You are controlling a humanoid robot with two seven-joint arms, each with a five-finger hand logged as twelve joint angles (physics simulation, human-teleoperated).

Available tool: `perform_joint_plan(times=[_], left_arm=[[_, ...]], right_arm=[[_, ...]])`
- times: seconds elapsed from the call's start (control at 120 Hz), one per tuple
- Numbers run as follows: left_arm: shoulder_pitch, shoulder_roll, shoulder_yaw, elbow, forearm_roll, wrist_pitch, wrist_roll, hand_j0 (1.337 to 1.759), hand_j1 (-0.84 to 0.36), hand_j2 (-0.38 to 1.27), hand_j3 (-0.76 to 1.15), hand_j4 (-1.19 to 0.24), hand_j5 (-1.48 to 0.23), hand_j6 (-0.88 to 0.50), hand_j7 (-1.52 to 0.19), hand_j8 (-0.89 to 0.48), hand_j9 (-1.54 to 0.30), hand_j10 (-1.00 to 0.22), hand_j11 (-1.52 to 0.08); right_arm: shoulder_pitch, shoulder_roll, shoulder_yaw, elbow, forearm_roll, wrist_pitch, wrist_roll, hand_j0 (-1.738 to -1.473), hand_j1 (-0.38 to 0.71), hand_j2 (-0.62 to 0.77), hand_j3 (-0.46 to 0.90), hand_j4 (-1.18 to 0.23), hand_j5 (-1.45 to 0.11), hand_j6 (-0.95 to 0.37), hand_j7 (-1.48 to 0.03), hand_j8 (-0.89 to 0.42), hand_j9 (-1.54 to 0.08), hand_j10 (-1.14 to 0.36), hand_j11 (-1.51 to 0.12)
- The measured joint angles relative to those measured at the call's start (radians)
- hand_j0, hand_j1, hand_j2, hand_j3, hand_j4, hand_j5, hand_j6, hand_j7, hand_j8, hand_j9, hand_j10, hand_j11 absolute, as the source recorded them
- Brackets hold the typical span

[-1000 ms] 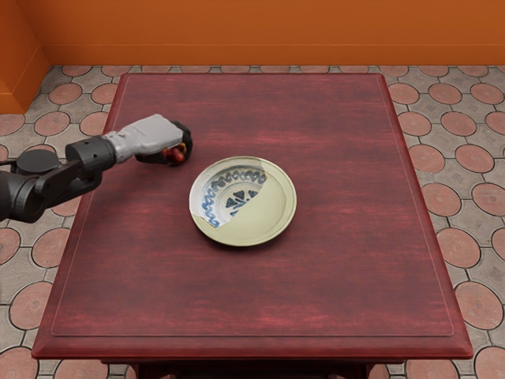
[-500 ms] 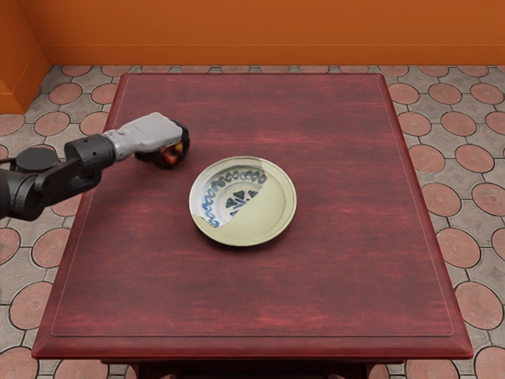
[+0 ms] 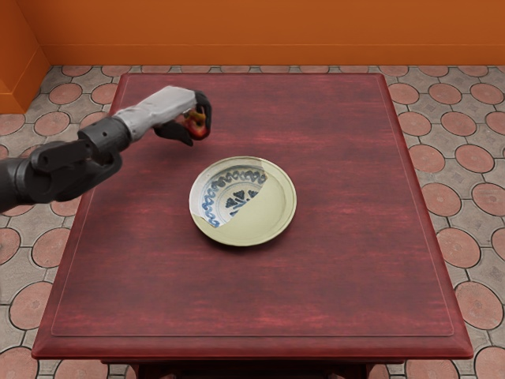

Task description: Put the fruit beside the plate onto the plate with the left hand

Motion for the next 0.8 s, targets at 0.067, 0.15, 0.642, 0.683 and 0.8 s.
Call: perform_joint_plan(times=[0.067,0.15,0.642,0.683,0.8], left_arm=[[0.0,0.026,-0.033,-0.079,-0.01,0.001,0.0,1.655,-0.32,0.48,0.0,-0.72,-1.01,-0.4,-0.97,-0.43,-0.99,-0.73,-0.99],[-0.013,0.108,-0.087,-0.19,-0.015,0.001,0.0,1.656,-0.3,0.48,0.0,-0.72,-1.02,-0.41,-0.98,-0.45,-0.99,-0.73,-0.99],[0.038,0.171,-0.162,-0.589,0.016,0.003,0.001,1.656,-0.35,0.65,0.0,-0.71,-1.01,-0.49,-0.98,-0.52,-0.97,-0.74,-0.97],[0.04,0.171,-0.162,-0.581,0.018,0.004,0.001,1.657,-0.38,0.56,0.0,-0.72,-1.0,-0.54,-0.98,-0.56,-0.97,-0.74,-0.97],[0.043,0.171,-0.165,-0.559,0.013,0.005,0.0,1.657,-0.4,0.37,0.0,-0.69,-0.93,-0.59,-0.92,-0.6,-0.92,-0.7,-0.92]], right_arm=[[0.0,0.0,0.0,0.0,0.0,0.0,0.0,-1.658,-0.35,0.0,0.0,0.0,0.0,0.0,0.0,0.0,0.0,0.0,0.0],[0.0,0.0,0.0,0.0,0.0,0.0,0.0,-1.658,-0.35,0.0,0.0,0.0,0.0,0.0,0.0,0.0,0.0,0.0,0.0],[0.0,0.0,0.0,0.0,0.0,0.0,0.0,-1.658,-0.35,0.0,0.0,0.0,0.0,0.0,0.0,0.0,0.0,0.0,0.0],[0.0,0.0,0.0,0.0,0.0,0.0,0.0,-1.658,-0.35,0.0,0.0,0.0,0.0,0.0,0.0,0.0,0.0,0.0,0.0],[0.0,0.0,0.0,0.0,0.0,0.0,0.0,-1.658,-0.35,0.0,0.0,0.0,0.0,0.0,0.0,0.0,0.0,0.0,0.0]])
